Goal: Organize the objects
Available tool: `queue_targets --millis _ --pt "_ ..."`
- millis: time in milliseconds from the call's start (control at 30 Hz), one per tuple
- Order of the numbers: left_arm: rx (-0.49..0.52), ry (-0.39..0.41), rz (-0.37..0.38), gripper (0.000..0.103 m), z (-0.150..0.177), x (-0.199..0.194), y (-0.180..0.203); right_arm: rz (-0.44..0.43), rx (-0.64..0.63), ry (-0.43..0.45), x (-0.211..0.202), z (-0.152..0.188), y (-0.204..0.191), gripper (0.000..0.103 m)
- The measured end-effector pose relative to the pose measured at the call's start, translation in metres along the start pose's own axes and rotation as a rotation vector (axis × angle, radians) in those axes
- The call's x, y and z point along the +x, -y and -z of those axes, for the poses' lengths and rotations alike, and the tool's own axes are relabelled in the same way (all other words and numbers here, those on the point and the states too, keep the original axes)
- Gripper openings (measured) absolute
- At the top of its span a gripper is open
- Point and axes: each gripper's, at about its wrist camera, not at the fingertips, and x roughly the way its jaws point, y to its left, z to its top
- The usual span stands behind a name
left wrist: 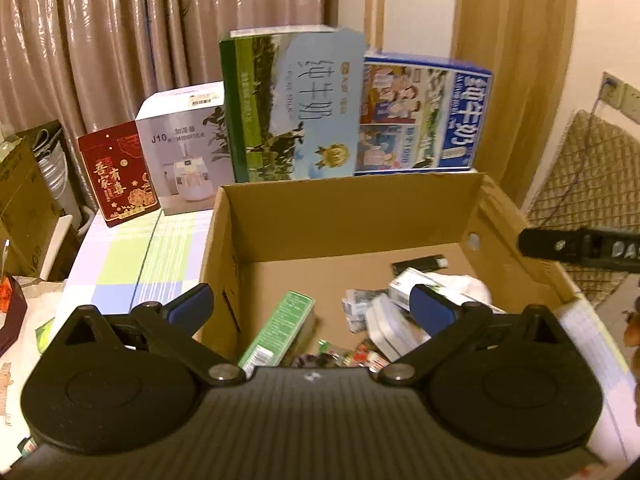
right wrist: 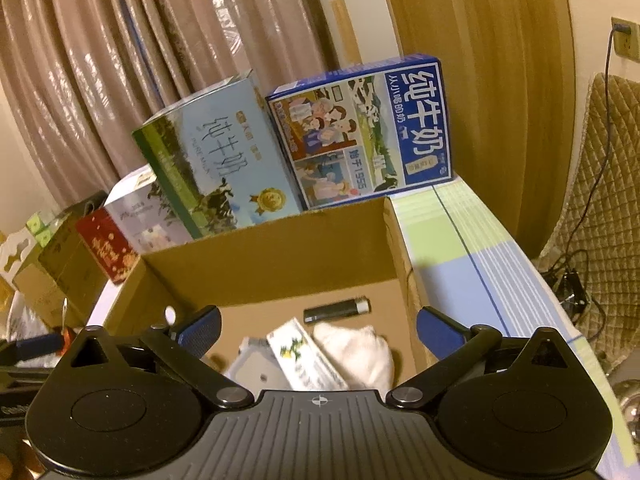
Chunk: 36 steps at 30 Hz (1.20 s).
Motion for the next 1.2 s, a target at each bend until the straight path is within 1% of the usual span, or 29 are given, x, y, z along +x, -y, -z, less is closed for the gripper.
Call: queue_targets --millis 100,200,367,467,567,633,733,867,967,1033,1200 --pt "-0.001 0.004 0.001 0.102 0.003 -0.023 0.005 0.000 -0.022 -0.032 -0.014 0.002 -0.001 0.101" --pt "0.010 0.005 -0.023 0.102 0.006 -0.045 0.010 0.009 -0.053 -0.082 -0.030 0.002 -0.002 0.101" --pt "-0.017 -0.007 -0.047 0.102 0.010 -0.091 0.016 0.017 -0.085 -0.100 -0.074 0.008 -0.006 0.101" --pt "-0.020 0.003 -0.071 0.102 0.015 -0.122 0.021 0.015 -0.091 -0.107 -0.101 0.017 -0.009 0.101" --pt "-0.012 0.009 -0.060 0.102 0.022 -0.149 0.029 0.015 -0.106 -0.106 -0.126 0.025 -0.013 0.101" --pt "-0.013 0.001 -0.042 0.102 0.029 -0.162 0.034 0.016 -0.113 -0.104 -0.142 0.028 -0.016 0.101" --pt "-0.016 0.005 -0.038 0.102 0.039 -0.180 0.040 0.007 -0.124 -0.096 -0.165 0.034 -0.021 0.101" --pt "-0.045 0.022 -0.061 0.102 0.055 -0.203 0.047 0.027 -0.153 -0.087 -0.193 0.043 -0.028 0.101" --pt "-0.060 0.036 -0.070 0.102 0.067 -0.222 0.049 0.028 -0.181 -0.077 -0.211 0.053 -0.031 0.101" --pt "-0.067 0.043 -0.088 0.102 0.073 -0.233 0.051 0.021 -0.180 -0.076 -0.222 0.059 -0.030 0.101" --pt "-0.103 0.057 -0.101 0.102 0.089 -0.260 0.053 0.011 -0.175 -0.064 -0.248 0.071 -0.027 0.101"
